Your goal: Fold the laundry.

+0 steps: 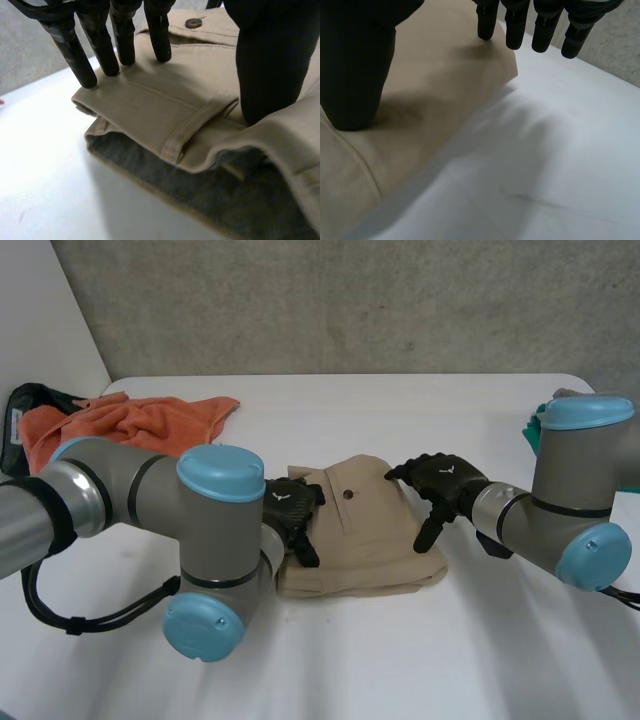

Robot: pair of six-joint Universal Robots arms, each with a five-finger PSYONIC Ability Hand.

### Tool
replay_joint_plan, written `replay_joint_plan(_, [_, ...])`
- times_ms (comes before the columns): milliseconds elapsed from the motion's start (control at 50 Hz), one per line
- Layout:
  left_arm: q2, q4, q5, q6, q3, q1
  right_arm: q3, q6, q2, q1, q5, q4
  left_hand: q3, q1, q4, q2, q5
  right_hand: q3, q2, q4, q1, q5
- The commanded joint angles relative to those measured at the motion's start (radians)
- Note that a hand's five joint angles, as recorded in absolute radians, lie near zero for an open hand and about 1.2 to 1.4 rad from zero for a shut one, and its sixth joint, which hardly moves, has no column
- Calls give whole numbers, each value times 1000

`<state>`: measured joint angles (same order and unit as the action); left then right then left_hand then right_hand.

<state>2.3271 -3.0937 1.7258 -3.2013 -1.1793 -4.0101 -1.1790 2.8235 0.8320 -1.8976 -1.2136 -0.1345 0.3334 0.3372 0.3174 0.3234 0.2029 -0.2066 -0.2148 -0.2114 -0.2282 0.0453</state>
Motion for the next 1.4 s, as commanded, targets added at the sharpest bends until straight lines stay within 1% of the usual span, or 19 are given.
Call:
replay_joint_plan(20, [-20, 17, -9, -12, -2, -18, -1, -91, 4, -9, -55, 3, -44, -47, -28, -34, -88, 32, 40, 37, 54, -45])
replay_joint_plan(120, [-90, 20, -14, -29, -2, -26, -1, -102, 39, -21, -72, 3, -82, -85, -66, -72, -126, 32, 40, 37, 54, -45])
replay_joint_plan(200, [-130, 17, -25, -58, 3, -29, -30, -119, 114, -31, -73, 18, -114, -118, -98, -104, -158, 32, 40, 37, 54, -45])
replay_joint_plan(280, [-207, 4, -98, -95, 12, -56, -111, -134, 211, -34, -98, 90, -146, -150, -130, -136, -190, 32, 40, 37, 54, -45])
replay_joint_plan(360, [-259, -5, -276, -112, 41, -87, -311, -173, 326, -73, -104, 241, -158, -162, -142, -148, -202, 32, 40, 37, 54, -45])
replay_joint_plan(380, [-271, -5, -373, -109, 61, -98, -350, -179, 346, -84, -103, 265, -158, -162, -142, -148, -202, 32, 40, 37, 54, -45])
replay_joint_plan(440, [-282, 3, -529, -103, 87, -116, -494, -180, 395, -118, -101, 340, -158, -162, -142, -148, -202, 32, 40, 37, 54, -45])
replay_joint_plan(460, [-284, 9, -622, -98, 104, -133, -528, -179, 398, -126, -101, 357, -158, -162, -142, -148, -202, 32, 40, 37, 54, -45])
replay_joint_plan(540, [-287, 53, -762, -85, 124, -168, -659, -174, 398, -152, -101, 452, -158, -162, -142, -148, -202, 32, 40, 37, 54, -45])
replay_joint_plan(660, [-275, 73, -776, -81, 132, -181, -743, -170, 371, -199, -106, 640, -158, -162, -142, -148, -202, 32, 40, 37, 54, -45])
replay_joint_plan(680, [-273, 73, -776, -81, 130, -178, -746, -170, 337, -204, -106, 692, -158, -162, -142, -148, -202, 32, 40, 37, 54, -45])
replay_joint_plan(760, [-264, 73, -776, -83, 124, -168, -719, -171, 262, -205, -107, 786, -159, -163, -143, -149, -203, 32, 40, 37, 54, -45])
replay_joint_plan(960, [-259, 73, -778, -81, 122, -167, -579, -180, 113, -209, -113, 857, -159, -163, -143, -149, -203, 32, 40, 37, 54, -45])
replay_joint_plan(1000, [-261, 72, -778, -83, 122, -168, -550, -179, 93, -207, -113, 865, -159, -163, -143, -149, -203, -145, -136, -140, -123, 131])
replay_joint_plan(1040, [-261, 72, -778, -81, 124, -168, -533, -176, 85, -207, -112, 866, -158, -162, -142, -148, -202, -394, -386, -389, -372, 381])
replay_joint_plan(1060, [-261, 72, -776, -81, 122, -168, -516, -170, 81, -205, -110, 866, -159, -163, -143, -149, -203, -703, -695, -698, -682, 690])
replay_joint_plan(1100, [-262, 72, -776, -81, 122, -170, -496, -168, 73, -202, -104, 865, -159, -163, -143, -149, -203, -1170, -1162, -1166, -1149, 1157])
replay_joint_plan(1320, [-287, 66, -775, -77, 141, -178, -332, -164, 99, -184, -130, 863, -159, -163, -143, -149, -203, -1190, -1181, -1185, -1168, 1176])
replay_joint_plan(1400, [-324, 50, -758, -75, 158, -181, -257, -135, 145, -91, -133, 868, -159, -163, -143, -149, -203, -1190, -1181, -1185, -1168, 1176])
